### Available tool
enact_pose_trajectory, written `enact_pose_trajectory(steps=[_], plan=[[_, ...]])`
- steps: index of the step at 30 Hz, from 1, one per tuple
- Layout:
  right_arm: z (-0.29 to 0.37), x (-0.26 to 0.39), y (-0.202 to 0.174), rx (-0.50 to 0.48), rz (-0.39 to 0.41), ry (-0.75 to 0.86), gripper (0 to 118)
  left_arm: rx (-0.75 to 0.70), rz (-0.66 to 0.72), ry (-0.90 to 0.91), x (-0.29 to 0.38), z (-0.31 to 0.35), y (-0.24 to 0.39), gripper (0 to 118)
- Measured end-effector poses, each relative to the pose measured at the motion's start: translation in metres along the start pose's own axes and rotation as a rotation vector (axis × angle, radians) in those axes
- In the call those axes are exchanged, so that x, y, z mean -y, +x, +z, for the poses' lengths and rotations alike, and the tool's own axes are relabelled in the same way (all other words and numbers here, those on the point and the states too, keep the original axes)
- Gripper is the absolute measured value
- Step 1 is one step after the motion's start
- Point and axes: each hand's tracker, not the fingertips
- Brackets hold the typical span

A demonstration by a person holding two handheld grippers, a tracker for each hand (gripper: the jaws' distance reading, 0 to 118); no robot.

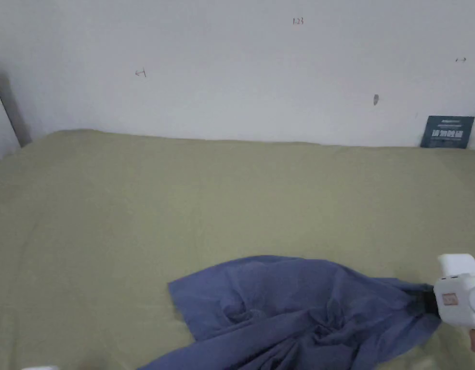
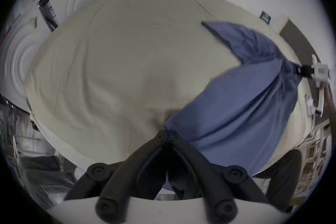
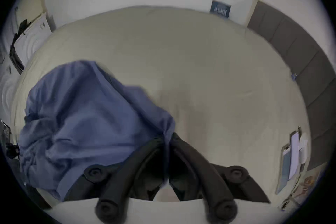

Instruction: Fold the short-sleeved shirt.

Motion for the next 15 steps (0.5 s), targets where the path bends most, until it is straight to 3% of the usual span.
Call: enact_pose_trajectory(steps=[4, 7, 8, 15], plan=[[0.094, -0.03, 0.01, 0.02, 0.008, 0.168, 2, -0.024, 0.007, 0.175, -0.041, 0.072, -0.023, 0], [0.155, -0.044, 0.01, 0.016, 0.002, 0.253, 2, -0.133, -0.084, 0.293, -0.074, 0.126, -0.022, 0], [0.157, -0.057, 0.029, 0.007, -0.013, 0.256, 2, -0.176, -0.11, 0.329, -0.086, 0.142, -0.021, 0], [0.243, -0.097, 0.048, 0.043, -0.043, 0.388, 2, -0.266, -0.134, 0.484, -0.154, 0.211, -0.005, 0]])
